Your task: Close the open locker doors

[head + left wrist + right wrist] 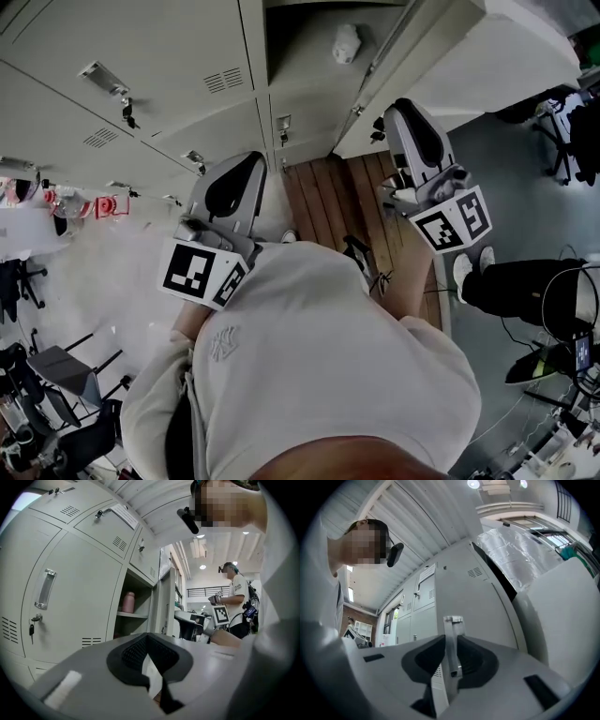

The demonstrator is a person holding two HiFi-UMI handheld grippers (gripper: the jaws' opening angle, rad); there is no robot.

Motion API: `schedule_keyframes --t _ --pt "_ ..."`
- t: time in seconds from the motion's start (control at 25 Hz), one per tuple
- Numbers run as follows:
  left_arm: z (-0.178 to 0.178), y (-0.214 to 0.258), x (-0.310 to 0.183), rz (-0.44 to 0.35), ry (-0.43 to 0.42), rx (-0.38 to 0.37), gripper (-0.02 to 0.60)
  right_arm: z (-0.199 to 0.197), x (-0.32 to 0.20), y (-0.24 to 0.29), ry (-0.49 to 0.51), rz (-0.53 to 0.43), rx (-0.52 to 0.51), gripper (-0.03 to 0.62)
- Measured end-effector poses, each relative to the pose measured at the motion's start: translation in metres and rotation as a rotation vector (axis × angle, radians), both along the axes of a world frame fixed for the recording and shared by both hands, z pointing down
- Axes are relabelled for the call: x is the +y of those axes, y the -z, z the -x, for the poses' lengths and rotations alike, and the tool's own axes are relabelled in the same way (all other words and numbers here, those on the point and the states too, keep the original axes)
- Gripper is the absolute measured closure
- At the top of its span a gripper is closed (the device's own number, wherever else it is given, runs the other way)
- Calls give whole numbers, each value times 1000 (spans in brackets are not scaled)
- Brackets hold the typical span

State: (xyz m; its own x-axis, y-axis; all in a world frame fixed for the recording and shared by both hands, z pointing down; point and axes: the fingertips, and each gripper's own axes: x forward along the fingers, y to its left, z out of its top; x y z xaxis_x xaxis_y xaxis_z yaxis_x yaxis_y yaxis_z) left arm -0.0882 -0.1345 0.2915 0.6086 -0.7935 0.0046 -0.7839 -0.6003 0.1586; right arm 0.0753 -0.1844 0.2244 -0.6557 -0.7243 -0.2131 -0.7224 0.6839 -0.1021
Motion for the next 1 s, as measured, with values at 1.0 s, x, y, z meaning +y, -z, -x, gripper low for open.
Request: schedule_keyframes --t 1.0 --pt "91 2 -31 -11 115 -7 583 100 -74 -11 8 -7 161 549"
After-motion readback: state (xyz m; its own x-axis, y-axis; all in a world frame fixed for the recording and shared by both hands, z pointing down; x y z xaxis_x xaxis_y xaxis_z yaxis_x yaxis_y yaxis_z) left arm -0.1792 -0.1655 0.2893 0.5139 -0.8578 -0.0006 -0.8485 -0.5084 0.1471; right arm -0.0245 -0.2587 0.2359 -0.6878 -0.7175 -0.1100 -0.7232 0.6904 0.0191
